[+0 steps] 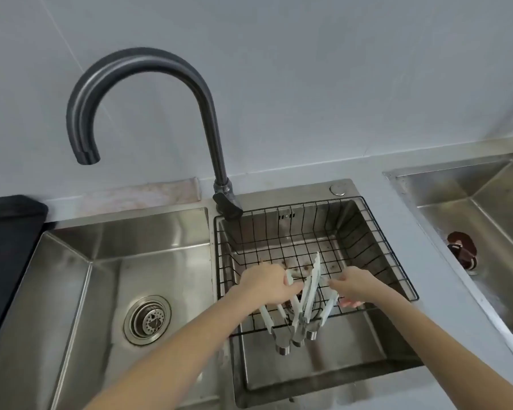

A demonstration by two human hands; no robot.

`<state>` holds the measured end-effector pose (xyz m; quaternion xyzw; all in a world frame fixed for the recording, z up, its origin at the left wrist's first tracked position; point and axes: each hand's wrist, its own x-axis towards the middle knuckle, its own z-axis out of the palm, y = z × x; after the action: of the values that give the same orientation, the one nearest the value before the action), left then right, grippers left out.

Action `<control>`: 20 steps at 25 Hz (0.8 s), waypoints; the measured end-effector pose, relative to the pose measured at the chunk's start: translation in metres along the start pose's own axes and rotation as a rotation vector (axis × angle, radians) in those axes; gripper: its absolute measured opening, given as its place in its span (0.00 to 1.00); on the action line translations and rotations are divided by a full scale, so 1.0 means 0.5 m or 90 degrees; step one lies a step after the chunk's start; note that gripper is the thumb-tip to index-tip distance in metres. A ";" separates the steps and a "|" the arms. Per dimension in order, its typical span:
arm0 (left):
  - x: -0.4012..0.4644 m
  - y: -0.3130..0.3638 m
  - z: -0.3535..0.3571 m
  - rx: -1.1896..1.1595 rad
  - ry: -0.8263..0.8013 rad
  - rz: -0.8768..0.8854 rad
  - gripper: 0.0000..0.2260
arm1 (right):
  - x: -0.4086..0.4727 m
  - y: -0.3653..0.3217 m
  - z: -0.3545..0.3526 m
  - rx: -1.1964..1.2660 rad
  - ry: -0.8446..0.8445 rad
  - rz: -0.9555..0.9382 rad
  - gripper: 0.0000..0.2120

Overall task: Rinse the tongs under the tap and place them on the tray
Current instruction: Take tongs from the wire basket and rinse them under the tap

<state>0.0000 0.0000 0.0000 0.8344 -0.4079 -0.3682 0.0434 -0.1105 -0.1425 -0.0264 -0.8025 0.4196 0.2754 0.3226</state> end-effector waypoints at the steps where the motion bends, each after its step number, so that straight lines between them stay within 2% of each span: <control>1: -0.004 0.005 0.007 -0.002 -0.019 -0.006 0.24 | 0.004 0.002 0.006 -0.012 -0.001 0.004 0.15; 4: -0.004 0.013 0.034 0.016 -0.029 -0.019 0.29 | 0.005 0.005 0.021 -0.022 0.011 0.016 0.12; 6: -0.004 0.016 0.041 0.023 -0.038 -0.023 0.29 | 0.005 0.005 0.028 -0.017 0.011 0.018 0.12; 10: -0.005 0.018 0.039 -0.007 -0.048 -0.059 0.20 | 0.002 -0.001 0.034 -0.031 0.016 0.033 0.14; 14: -0.013 0.023 0.042 -0.042 -0.019 -0.060 0.17 | -0.011 -0.008 0.035 -0.008 0.041 0.047 0.16; 20: -0.031 0.014 0.045 -0.150 0.032 -0.045 0.09 | -0.045 -0.028 0.026 0.064 0.137 0.013 0.13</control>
<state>-0.0253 0.0114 -0.0045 0.8462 -0.3309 -0.3940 0.1386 -0.1122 -0.1153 -0.0147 -0.8060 0.4733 0.1697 0.3124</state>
